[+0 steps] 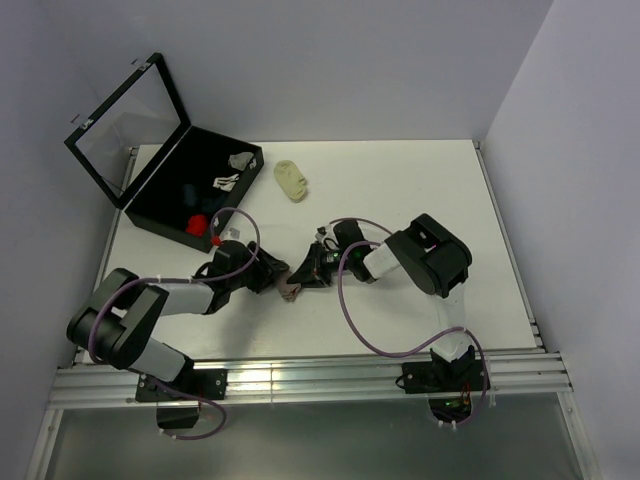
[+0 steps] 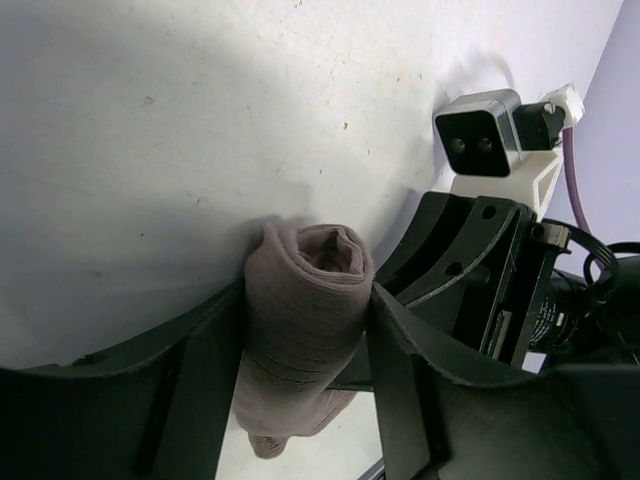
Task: Roll the socks
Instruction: Roll the sock at the center of the board.
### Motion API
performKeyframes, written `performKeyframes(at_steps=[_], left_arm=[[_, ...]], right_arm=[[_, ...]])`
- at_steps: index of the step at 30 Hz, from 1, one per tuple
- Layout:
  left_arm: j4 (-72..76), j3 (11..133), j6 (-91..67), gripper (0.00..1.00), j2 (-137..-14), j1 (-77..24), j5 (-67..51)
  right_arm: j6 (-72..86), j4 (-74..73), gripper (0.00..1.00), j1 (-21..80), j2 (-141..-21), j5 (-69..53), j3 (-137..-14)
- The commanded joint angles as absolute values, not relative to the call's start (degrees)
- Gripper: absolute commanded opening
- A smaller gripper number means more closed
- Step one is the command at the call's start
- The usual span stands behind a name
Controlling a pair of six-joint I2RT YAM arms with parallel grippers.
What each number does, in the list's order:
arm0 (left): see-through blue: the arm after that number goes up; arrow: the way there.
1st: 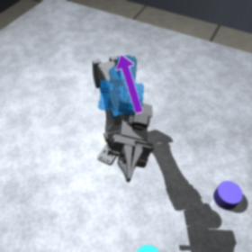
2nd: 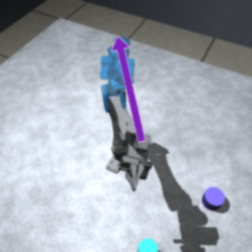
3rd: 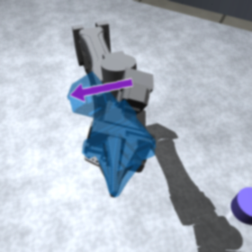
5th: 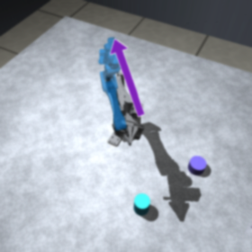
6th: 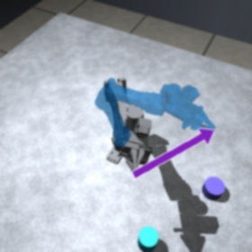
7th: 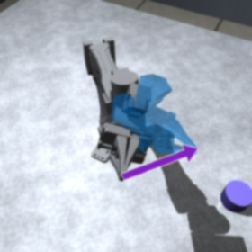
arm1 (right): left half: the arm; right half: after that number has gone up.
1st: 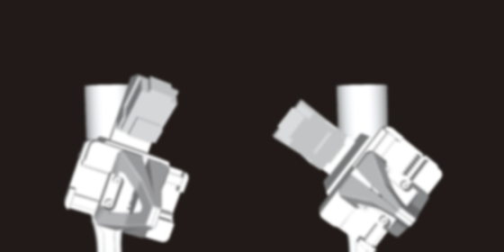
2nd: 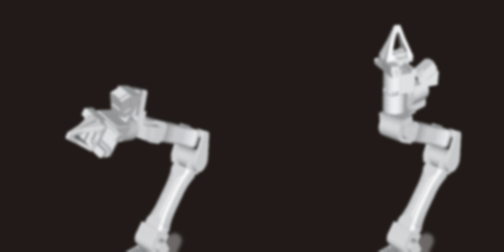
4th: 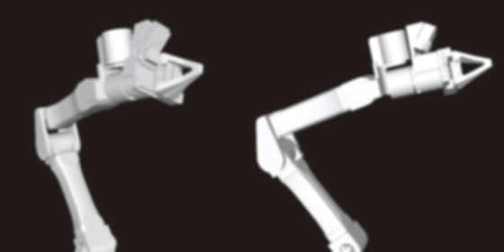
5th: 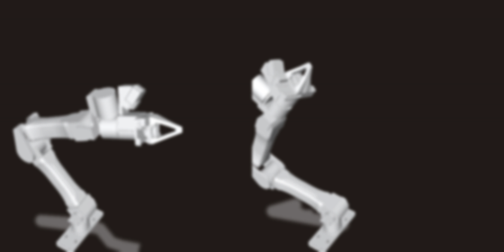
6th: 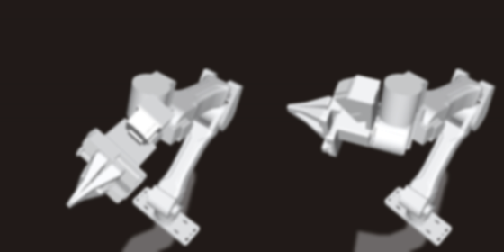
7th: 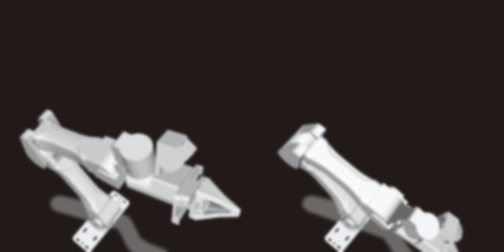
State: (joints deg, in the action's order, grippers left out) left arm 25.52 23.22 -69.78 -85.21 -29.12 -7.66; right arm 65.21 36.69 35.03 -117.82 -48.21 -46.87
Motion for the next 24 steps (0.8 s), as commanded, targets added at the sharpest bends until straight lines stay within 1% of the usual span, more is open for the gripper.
performKeyframes(at_steps=[1,2,4,5,7,8,9,10,11,12,13,14,16,17,18,19,22,24], left_arm=[[20.30,22.15,-69.35,0.56,-89.91,-30.59,-5.54],[20.04,22.24,-69.35,0.52,-90.43,-30.76,-5.36],[18.91,22.67,-69.17,0.47,-91.57,-31.29,-4.66],[18.29,23.20,-69.08,0.42,-91.93,-31.46,-4.22],[16.19,23.73,-68.73,0.33,-92.98,-32.08,-3.17],[15.39,24.08,-68.64,0.24,-93.16,-32.25,-2.73],[14.16,24.87,-68.56,0.21,-93.43,-32.43,-2.20],[13.02,25.31,-68.21,0.17,-93.69,-32.52,-1.15],[10.83,25.66,-67.86,0.11,-93.69,-32.52,-0.53],[9.51,26.62,-67.50,0.09,-93.60,-32.52,-0.27],[8.01,27.15,-67.50,0.07,-93.34,-32.52,-0.26],[4.60,27.85,-66.89,0.03,-93.34,-32.52,2.96],[1.42,30.14,-66.18,0.02,-93.34,-32.52,4.83],[0.28,30.76,-65.75,0.03,-93.43,-32.43,6.05],[-2.17,32.15,-65.31,0.03,-93.51,-32.52,6.50],[-2.98,32.86,-64.87,0.04,-94.04,-32.52,6.85],[-7.20,36.12,-62.50,0.06,-95.45,-32.52,8.08],[-9.66,38.58,-61.62,0.10,-96.24,-32.87,9.31]], right_arm=[[63.20,31.29,0.00,35.68,-120.50,-45.79,-46.05],[63.02,30.94,0.00,35.68,-120.41,-45.70,-46.14],[62.76,31.03,0.00,35.68,-120.32,-45.70,-46.32],[62.49,30.59,0.01,35.68,-120.32,-45.44,-46.49],[60.92,28.92,0.08,35.68,-119.80,-45.09,-47.19],[60.13,28.05,0.12,35.68,-119.36,-44.74,-47.46],[59.07,25.60,0.16,35.68,-118.14,-43.78,-47.81],[57.06,24.18,0.25,35.68,-117.34,-43.07,-48.33],[56.00,22.95,0.29,35.68,-116.46,-42.54,-48.51],[54.86,20.07,0.33,35.68,-114.37,-41.23,-48.69],[52.23,18.21,0.41,35.60,-113.13,-40.35,-49.39],[50.64,16.11,0.44,35.60,-111.72,-39.30,-49.66],[45.74,9.43,0.51,35.60,-107.33,-35.45,-50.79],[44.14,6.97,0.52,35.60,-105.84,-33.51,-51.15],[42.56,2.42,0.54,35.60,-102.60,-31.92,-51.41],[40.02,0.63,0.55,35.60,-101.00,-28.69,-51.33],[36.74,-4.56,0.55,35.33,-94.06,-24.62,-48.88],[35.69,-6.75,0.56,34.81,-88.46,-20.93,-46.94]])
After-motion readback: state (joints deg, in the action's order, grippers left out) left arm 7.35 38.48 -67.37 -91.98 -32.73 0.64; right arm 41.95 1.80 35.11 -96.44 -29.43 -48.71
